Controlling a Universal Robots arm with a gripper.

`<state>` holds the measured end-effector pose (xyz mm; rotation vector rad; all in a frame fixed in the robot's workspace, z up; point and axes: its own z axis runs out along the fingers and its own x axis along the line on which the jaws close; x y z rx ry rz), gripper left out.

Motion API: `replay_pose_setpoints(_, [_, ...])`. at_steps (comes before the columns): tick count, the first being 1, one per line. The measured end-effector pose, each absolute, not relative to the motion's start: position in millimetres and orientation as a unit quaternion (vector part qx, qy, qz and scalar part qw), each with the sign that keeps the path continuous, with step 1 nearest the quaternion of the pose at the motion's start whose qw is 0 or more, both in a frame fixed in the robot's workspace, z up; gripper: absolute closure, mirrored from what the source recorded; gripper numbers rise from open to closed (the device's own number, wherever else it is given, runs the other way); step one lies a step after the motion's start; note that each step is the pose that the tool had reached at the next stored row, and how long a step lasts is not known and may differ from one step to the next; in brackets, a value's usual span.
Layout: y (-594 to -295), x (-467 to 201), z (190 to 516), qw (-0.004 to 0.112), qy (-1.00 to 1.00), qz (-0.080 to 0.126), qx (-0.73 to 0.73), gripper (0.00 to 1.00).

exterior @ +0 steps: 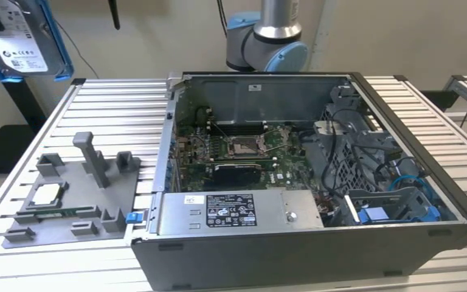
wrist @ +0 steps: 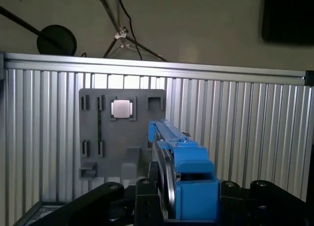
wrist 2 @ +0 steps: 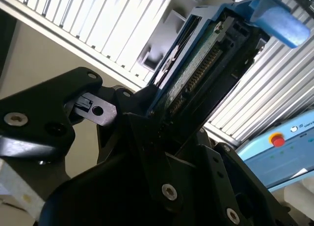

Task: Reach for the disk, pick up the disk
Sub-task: 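Pick up the disk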

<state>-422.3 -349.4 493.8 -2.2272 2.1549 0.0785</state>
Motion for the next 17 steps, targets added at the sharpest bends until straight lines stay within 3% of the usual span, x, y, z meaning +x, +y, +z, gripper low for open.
replay_pose_setpoints(17, [-349,-360,494,0.02,0.695,0.027,-0.718,1.0])
